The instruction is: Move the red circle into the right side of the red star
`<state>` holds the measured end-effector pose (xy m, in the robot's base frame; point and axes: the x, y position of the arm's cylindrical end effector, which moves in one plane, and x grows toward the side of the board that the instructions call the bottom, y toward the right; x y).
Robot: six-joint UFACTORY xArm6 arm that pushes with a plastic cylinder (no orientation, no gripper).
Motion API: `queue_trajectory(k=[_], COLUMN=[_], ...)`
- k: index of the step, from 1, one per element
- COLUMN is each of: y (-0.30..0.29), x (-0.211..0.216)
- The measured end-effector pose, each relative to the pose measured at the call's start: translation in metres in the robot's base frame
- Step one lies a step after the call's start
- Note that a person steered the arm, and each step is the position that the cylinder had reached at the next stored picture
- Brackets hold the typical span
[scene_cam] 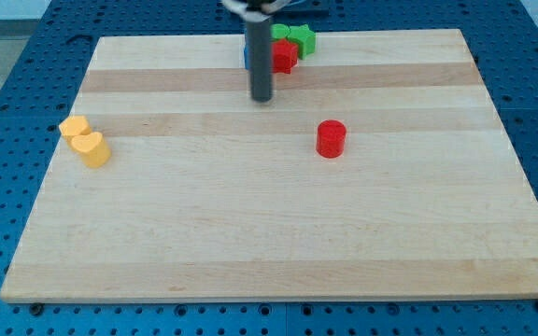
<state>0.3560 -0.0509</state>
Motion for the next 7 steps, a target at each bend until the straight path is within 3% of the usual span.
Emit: queue_trajectory(k=[1,2,3,4,6,7], y=[-0.017,0.001,0.067,0.131,0.136,0.136], x=[0.056,0.112,0.131,0.114,0.034,0.067])
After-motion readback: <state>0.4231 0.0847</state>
